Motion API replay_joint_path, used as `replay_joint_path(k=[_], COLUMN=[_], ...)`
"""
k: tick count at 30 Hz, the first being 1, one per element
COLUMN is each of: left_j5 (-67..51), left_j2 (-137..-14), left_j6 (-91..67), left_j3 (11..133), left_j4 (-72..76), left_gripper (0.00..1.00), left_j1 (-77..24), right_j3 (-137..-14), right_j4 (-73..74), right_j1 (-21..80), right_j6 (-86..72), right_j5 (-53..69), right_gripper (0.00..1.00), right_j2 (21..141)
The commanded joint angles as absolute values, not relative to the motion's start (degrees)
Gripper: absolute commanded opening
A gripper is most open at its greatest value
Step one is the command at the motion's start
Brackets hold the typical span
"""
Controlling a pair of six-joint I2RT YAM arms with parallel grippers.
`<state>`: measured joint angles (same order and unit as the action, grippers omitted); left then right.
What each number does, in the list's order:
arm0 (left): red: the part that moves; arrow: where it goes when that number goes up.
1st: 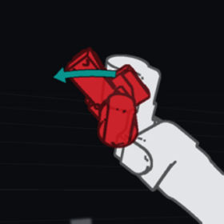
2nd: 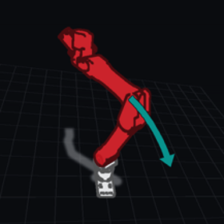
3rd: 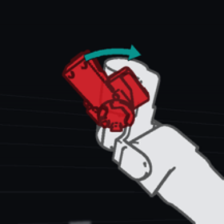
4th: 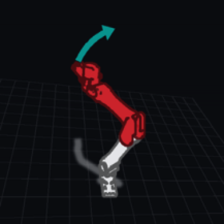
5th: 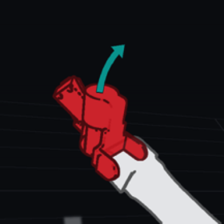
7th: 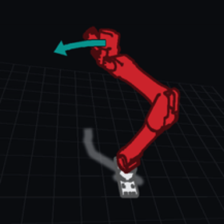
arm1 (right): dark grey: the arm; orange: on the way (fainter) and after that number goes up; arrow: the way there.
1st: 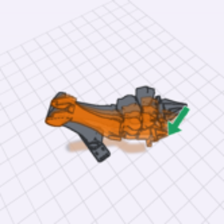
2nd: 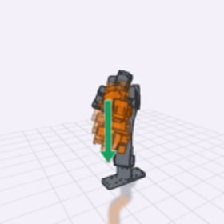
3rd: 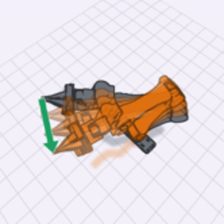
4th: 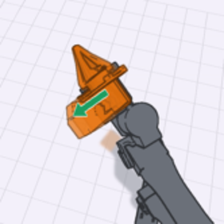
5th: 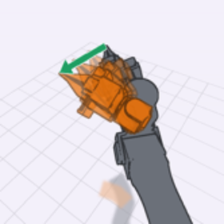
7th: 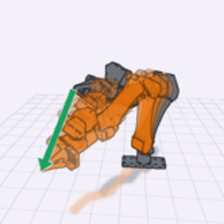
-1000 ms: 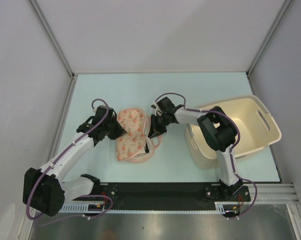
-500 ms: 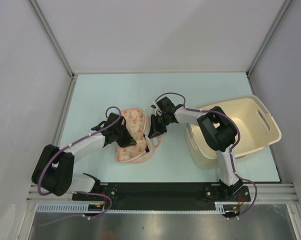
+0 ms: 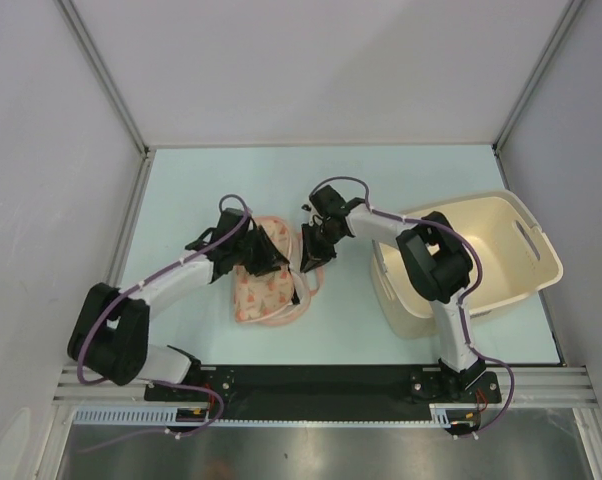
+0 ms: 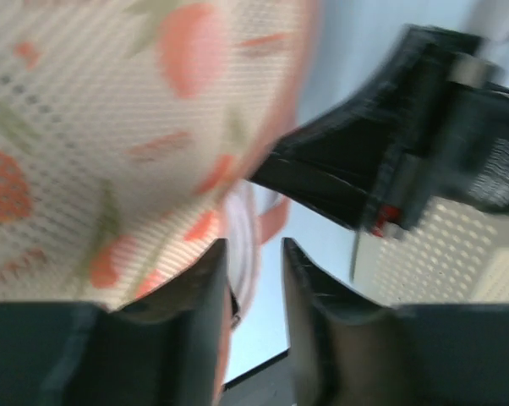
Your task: Place the bra in the laundry bag and zip it closed
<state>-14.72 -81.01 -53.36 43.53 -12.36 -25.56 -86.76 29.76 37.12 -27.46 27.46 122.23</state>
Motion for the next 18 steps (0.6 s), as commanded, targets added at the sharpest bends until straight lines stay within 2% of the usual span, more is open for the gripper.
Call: replay_joint_path(k=[1,3,7,9,13,15,18], left_j5=[-13.36,-13.45,-11.70,-10.82,-9.58,-9.05,-9.93], left_j2=[-70.25,-67.25,-61.36,-59.25,-55.82,-53.97,-51.78], left_j6=[-50.10,-49.05,-46.68,-44.83,-43.16,-43.07,-43.50], left_j3=[50.53,51.15,52.90,53.61,53.79,53.35,52.04], left_j4=[-18.43,-19.77,-25.38,-28.63,-31.29,-32.60,-34.10], left_gripper=[0.47,0.53,0.54,0.54,0.53,0.47,0.43], left_j1=[-25.14,-23.47,-19.87,-18.11,-15.74,-15.38,-15.03], right_j3=[-94.55,-95.97,-98.26,-97.04,-89.40,-84.48,-79.29], right_j4=[41.20,43.32,49.47,50.36,47.04,44.49,41.68], right_j1=[37.44,37.44,39.02,40.94,43.94,44.73,46.13], right_j6=[-22.06,-21.71,-20.05,-19.78,-22.84,-24.43,-26.19], right_j5=[20.14,17.68,14.16,13.19,11.34,11.07,10.90], right_gripper=[0.23,0.27,0.40,0.42,0.39,0.35,0.33], right_j2=[120.59,118.75,115.23,112.69,108.12,106.18,104.25])
